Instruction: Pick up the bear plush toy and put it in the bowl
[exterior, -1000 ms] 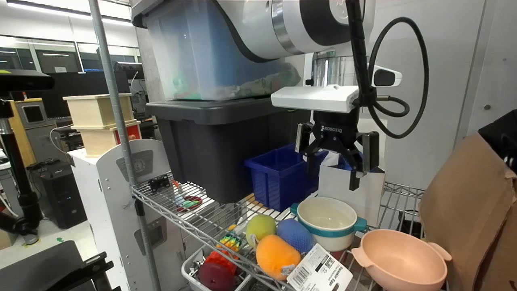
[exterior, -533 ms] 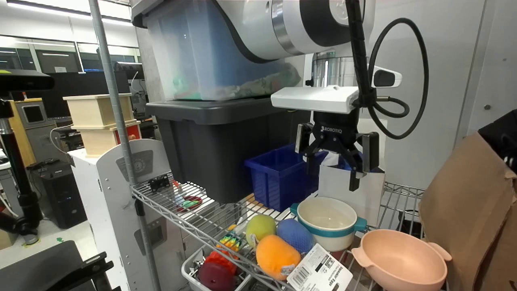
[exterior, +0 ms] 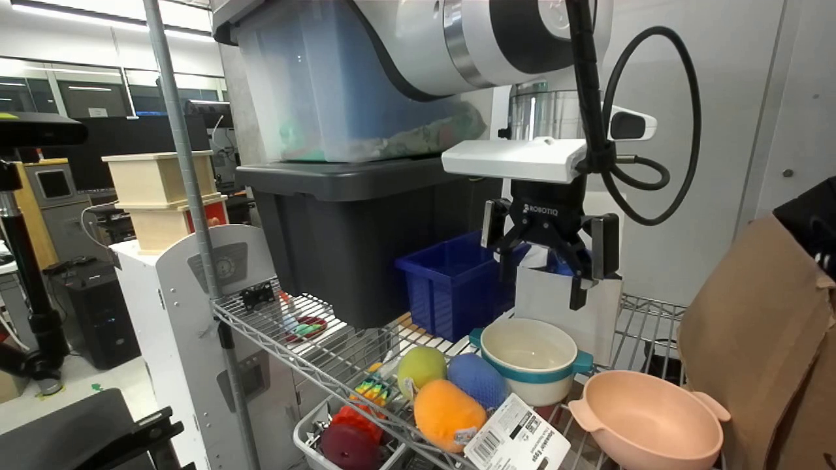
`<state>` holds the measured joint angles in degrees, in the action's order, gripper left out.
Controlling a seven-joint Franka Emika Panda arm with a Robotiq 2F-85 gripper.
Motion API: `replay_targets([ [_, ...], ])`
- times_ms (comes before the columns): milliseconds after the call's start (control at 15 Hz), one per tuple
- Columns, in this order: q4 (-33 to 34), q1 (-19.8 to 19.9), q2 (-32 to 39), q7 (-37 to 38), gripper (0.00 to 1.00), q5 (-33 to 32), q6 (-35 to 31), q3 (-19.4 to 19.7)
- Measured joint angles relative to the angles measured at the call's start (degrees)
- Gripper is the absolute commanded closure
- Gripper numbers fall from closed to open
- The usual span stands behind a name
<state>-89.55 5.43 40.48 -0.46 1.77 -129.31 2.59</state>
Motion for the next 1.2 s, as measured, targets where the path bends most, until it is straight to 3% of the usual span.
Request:
replay_targets([
  [800,4.9,0.1,4.1,0.3,0.00,-0.1,0.1,0.5],
  [1200,8.3,-0.6,7.5,1.6,0.00,0.0,3.6,-0.2],
])
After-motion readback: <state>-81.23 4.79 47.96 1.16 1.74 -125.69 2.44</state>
